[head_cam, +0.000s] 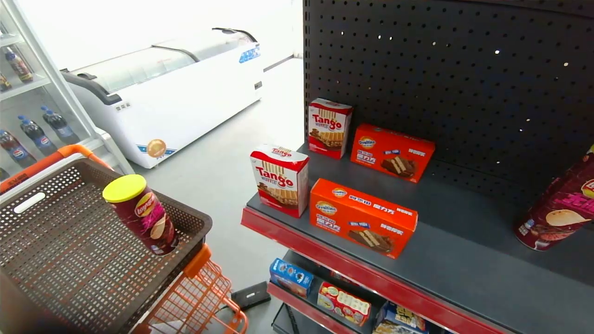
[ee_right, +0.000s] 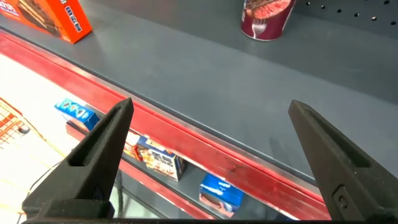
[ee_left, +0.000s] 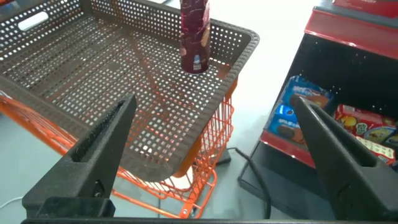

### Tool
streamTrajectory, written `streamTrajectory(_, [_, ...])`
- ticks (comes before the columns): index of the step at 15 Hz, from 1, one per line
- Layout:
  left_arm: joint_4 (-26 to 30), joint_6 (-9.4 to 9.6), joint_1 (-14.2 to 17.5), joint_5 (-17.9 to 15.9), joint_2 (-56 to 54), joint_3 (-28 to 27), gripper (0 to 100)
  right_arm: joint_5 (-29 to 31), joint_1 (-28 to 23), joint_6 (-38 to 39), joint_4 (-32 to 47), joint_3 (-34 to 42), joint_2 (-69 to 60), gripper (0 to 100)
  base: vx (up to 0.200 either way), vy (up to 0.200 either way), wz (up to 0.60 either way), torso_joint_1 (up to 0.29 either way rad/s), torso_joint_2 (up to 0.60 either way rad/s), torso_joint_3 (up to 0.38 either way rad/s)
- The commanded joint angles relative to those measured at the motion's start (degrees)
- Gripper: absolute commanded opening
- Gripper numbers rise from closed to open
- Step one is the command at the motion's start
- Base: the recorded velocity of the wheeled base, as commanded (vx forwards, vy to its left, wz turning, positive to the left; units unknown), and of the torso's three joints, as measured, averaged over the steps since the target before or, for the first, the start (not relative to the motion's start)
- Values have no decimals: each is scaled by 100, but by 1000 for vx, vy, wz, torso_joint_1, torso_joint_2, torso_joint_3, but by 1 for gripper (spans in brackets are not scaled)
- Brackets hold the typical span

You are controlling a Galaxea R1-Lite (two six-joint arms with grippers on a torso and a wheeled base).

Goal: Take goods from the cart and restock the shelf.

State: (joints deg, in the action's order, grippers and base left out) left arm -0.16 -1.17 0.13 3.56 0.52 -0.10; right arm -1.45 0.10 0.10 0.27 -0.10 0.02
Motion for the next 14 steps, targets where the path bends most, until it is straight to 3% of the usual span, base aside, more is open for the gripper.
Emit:
streamTrajectory(1, [-11,3,13,145,0,-8,100,-4,-1,-1,0,1,-2,100,0,0,0,0,0,0])
streamTrajectory(4, [227,143,31,417,906,-781,100,-4,-1,-1,0,1,-2,100,0,0,0,0,0,0])
streamTrajectory(6, [271,152,-5,584,1363,-808,100,-4,-1,-1,0,1,-2,100,0,0,0,0,0,0])
streamTrajectory(10, [200,99,39,584,3015,-1317,100,-4,-1,-1,0,1,-2,100,0,0,0,0,0,0])
streamTrajectory(12, [174,161,31,593,4289,-1906,100,-4,-1,-1,0,1,-2,100,0,0,0,0,0,0])
streamTrajectory(14, [-72,205,39,593,4913,-2117,100,-4,-1,-1,0,1,-2,100,0,0,0,0,0,0])
